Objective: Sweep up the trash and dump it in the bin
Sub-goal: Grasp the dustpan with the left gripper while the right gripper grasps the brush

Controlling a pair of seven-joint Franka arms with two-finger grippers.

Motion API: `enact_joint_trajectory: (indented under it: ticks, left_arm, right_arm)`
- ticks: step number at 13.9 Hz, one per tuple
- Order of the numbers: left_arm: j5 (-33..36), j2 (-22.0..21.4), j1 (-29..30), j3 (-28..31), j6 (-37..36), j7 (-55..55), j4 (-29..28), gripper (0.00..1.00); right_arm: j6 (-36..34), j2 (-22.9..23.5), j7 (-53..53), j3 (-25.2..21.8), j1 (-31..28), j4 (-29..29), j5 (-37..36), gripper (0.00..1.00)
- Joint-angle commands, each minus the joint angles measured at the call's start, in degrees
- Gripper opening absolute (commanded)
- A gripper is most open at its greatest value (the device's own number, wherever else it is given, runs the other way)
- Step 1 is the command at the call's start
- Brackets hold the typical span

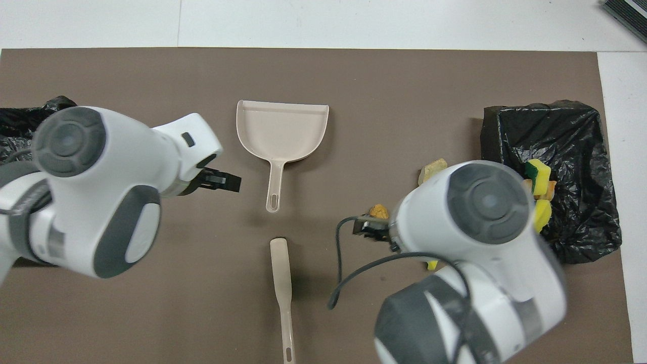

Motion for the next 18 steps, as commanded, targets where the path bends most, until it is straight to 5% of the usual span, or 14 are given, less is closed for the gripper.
enact_joint_trajectory:
  ticks: [1, 6, 9, 12, 13, 14, 18]
  left_arm:
    - [-0.4, 6.2, -4.9, 1.1, 8.3, -5.1, 0.1, 1.00]
    - [-0.4, 11.0, -6.6, 1.1, 14.1, -5.2, -0.4, 1.00]
    - [-0.4, 11.2, -8.1, 1.1, 16.0, -6.1, -3.6, 0.96]
    - [-0.4, 10.9, -9.1, 1.0, 15.0, -10.2, -3.7, 0.63]
    - [-0.4, 10.7, -9.6, 1.0, 14.8, -10.9, -4.0, 0.38]
    - [-0.4, 10.7, -9.5, 1.0, 14.7, -10.7, -4.0, 0.00]
    - [-0.1, 11.0, -8.3, 1.2, 13.3, -10.3, -1.9, 0.00]
  right_arm:
    - [9.1, -2.3, 6.3, -0.3, 6.7, -9.7, 1.3, 1.00]
    - [18.6, 0.2, 14.0, -0.3, 20.4, -15.7, 1.4, 1.00]
    - [25.3, 5.8, 17.3, -0.3, 25.9, -16.4, 1.4, 1.00]
    - [26.6, 6.6, 16.9, -0.3, 28.2, -17.0, 1.3, 0.94]
    - [26.6, 6.4, 16.8, -0.3, 28.5, -17.2, 1.3, 0.90]
    - [26.6, 6.0, 16.7, -0.3, 28.6, -17.9, 1.3, 0.83]
    - [26.6, 5.9, 16.3, -0.1, 29.4, -18.1, 1.5, 0.31]
